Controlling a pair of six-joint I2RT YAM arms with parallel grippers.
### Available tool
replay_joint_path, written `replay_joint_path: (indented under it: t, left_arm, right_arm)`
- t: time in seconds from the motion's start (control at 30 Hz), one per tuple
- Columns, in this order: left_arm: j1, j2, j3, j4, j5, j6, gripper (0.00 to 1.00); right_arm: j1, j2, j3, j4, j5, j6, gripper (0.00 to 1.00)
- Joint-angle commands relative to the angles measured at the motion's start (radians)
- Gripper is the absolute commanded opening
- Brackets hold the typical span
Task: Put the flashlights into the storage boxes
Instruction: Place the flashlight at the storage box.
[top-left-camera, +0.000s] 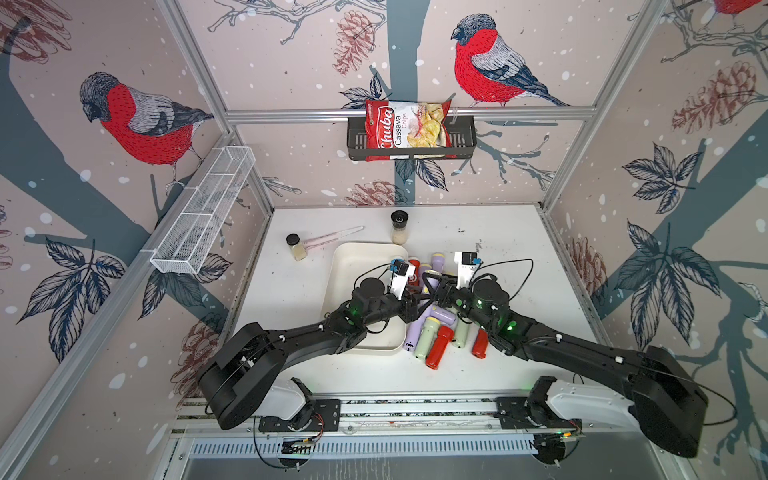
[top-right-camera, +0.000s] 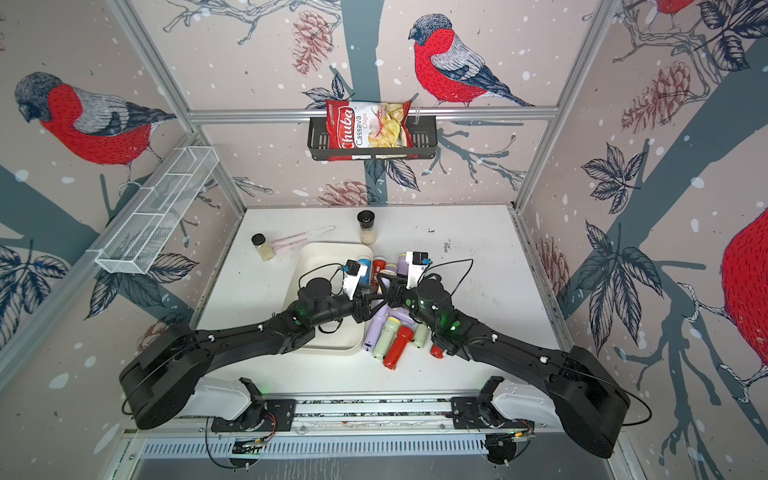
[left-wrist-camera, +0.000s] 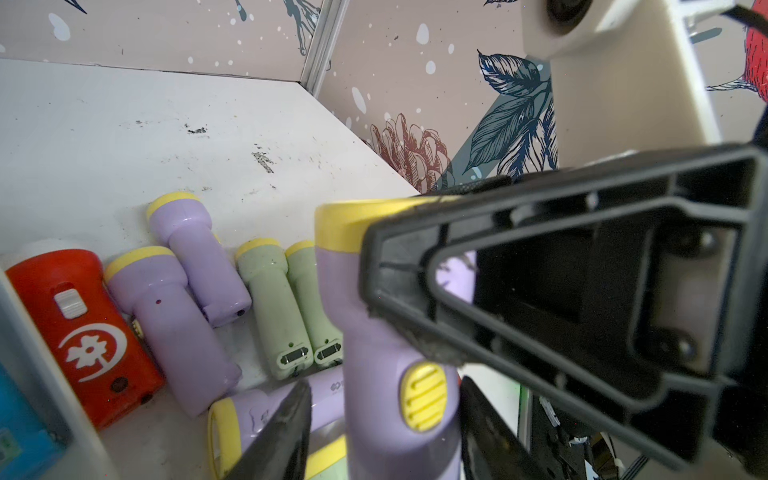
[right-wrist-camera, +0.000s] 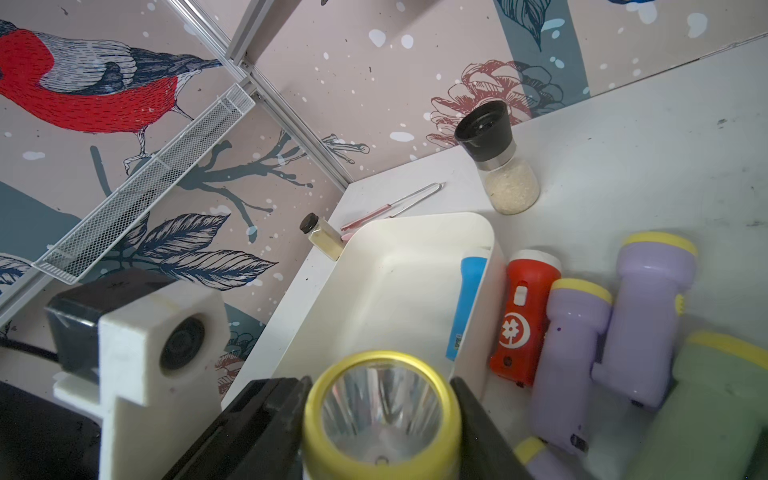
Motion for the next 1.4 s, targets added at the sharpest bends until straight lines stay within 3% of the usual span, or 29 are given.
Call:
replay_joint_path:
  t: [0.0, 0.23, 0.3, 0.43, 0.47, 0.67, 0.8, 0.97, 1.13, 1.37]
  left_arm:
    - [0.0, 0.01, 0.01, 0.056, -0.015, -0.021, 0.46]
    - [0.0, 0.002, 0.013, 0.009, -0.044, -0.025, 0.36]
    - [0.0, -0.003, 0.021, -0.028, -0.054, -0.012, 0.34]
    - [0.008, -0.018, 0.046, -0.149, -0.113, -0.003, 0.34]
    - [0.016, -0.024, 0.048, -0.177, -0.121, -0.004, 0.33]
    - [0.122, -0.074, 0.078, -0.417, -0.135, -0.032, 0.33]
    - [0.171, -0.105, 0.124, -0.615, -0.277, -0.017, 0.32]
    - [0.261, -0.101, 0.147, -0.704, -0.291, 0.0, 0.33]
    - [0.337, -0.033, 0.183, -0.778, -0.319, 0.01, 0.32]
    - [0.373, 0.119, 0.295, -0.877, -0.327, 0.023, 0.33]
  right_arm:
    - [0.004, 0.002, 0.008, 0.048, 0.008, -0.009, 0.39]
    - [0.009, -0.001, 0.004, 0.044, 0.017, -0.011, 0.39]
    - [0.01, -0.005, 0.0, 0.043, 0.035, -0.009, 0.44]
    - [0.009, -0.014, 0.001, 0.003, 0.085, -0.007, 0.76]
    - [0.009, -0.017, 0.001, -0.005, 0.095, -0.011, 0.99]
    - [0.004, -0.041, -0.004, -0.065, 0.172, -0.011, 1.0]
    - [-0.008, -0.049, -0.011, -0.088, 0.186, -0.001, 1.0]
    - [-0.023, -0.049, -0.017, -0.092, 0.17, 0.003, 1.0]
    - [-0.032, -0.043, -0.015, -0.091, 0.157, 0.003, 1.0]
    - [-0.039, -0.027, -0.015, -0.093, 0.14, 0.004, 0.99]
